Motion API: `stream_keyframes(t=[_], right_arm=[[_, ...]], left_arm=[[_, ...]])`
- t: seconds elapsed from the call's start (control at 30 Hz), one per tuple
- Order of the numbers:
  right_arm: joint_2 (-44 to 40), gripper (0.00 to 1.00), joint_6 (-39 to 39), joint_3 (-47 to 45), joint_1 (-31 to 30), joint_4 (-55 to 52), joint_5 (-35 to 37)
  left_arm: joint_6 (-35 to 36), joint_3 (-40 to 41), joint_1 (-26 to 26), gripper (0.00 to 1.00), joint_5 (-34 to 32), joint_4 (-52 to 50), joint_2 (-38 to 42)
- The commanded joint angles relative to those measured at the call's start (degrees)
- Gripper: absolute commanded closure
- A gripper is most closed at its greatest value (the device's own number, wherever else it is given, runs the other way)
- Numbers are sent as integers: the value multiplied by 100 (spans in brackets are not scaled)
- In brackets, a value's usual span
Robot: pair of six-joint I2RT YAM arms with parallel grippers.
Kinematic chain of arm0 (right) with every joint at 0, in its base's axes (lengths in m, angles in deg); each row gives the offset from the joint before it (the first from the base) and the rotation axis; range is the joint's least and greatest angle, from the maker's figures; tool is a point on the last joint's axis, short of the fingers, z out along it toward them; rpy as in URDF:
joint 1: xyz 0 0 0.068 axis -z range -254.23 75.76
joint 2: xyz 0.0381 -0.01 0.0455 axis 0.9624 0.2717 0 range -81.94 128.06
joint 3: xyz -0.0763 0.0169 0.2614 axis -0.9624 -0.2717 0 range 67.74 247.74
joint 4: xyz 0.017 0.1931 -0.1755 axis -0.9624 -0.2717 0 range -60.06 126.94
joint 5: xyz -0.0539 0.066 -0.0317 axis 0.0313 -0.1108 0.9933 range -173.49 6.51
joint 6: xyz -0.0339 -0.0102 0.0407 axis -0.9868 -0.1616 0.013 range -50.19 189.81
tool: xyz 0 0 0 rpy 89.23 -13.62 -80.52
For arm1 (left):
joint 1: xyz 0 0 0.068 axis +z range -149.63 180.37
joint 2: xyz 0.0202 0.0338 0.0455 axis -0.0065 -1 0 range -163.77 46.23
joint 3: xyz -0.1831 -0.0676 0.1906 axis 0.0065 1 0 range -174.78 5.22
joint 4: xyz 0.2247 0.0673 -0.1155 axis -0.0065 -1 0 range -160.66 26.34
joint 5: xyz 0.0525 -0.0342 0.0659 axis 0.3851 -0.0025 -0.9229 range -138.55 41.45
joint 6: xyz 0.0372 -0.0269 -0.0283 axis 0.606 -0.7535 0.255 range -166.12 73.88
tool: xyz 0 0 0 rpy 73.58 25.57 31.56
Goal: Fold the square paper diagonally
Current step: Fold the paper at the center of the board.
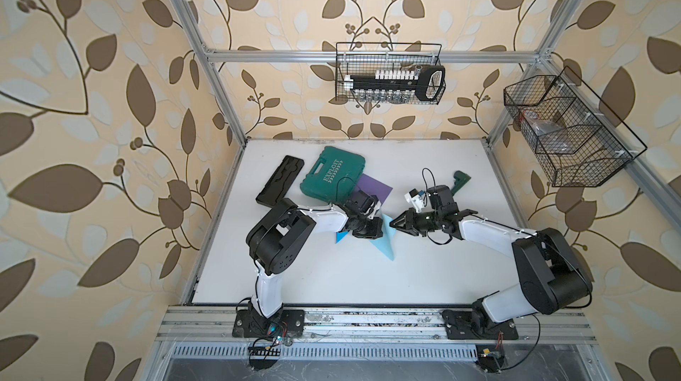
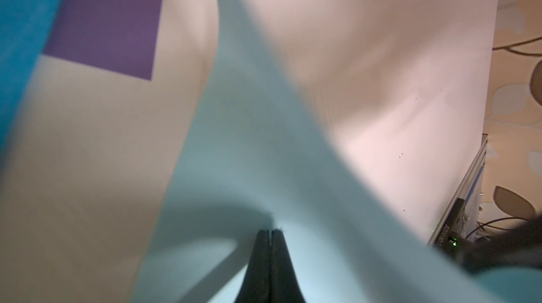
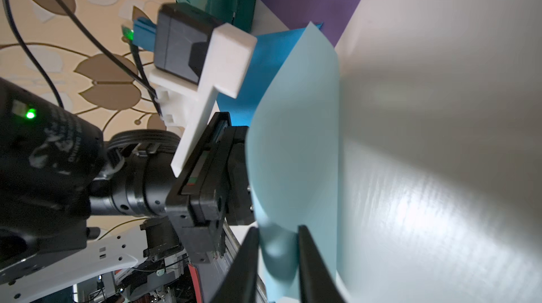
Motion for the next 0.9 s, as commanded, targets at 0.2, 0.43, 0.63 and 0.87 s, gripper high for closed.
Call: stream_keyframes(t=[0.2, 0.43, 0.63, 0.87], right_arm=[[-298, 53, -27, -73, -60, -138, 100], [-258, 45, -420, 177, -79, -998, 730], [-384, 45, -717, 429, -71, -1570, 1234], [-421, 64, -866, 528, -75, -1779, 1484]], left_arm=[[102, 87, -56, 100, -256, -412, -7], [142, 106, -56, 100, -267, -438, 22], [171, 138, -56, 100, -293, -439, 28], [171, 137, -58, 100, -294, -429, 9]])
